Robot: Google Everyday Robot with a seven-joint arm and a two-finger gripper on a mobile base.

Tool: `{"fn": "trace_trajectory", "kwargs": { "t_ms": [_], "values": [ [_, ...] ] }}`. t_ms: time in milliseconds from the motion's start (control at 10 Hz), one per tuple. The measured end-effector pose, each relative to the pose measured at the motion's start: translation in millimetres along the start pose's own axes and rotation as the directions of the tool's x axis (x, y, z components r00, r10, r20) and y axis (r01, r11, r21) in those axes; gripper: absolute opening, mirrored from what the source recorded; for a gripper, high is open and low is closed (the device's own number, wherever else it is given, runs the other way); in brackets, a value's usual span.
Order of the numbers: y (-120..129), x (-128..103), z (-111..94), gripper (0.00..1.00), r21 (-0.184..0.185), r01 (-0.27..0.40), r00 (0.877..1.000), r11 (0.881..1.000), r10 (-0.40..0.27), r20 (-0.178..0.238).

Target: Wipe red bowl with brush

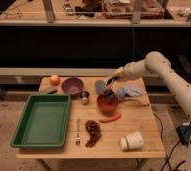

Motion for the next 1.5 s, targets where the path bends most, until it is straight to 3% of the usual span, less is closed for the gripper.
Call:
{"fn": "trace_trajectory", "kwargs": {
  "t_ms": [200, 500, 1100, 1500],
  "values": [
    [3, -22, -2, 0.10, 0.004, 0.007, 0.999, 1.000, -0.007, 0.035],
    [6, -45, -25, 0.10, 0.007, 0.051, 0.998, 0.999, -0.051, 0.041],
    [9, -53, -52, 0.10, -0.009, 0.091, 0.996, 0.996, -0.091, 0.014],
    [14, -53, -45, 0.10, -0.021, 0.082, 0.996, 0.996, -0.081, 0.030]
  ]
}}
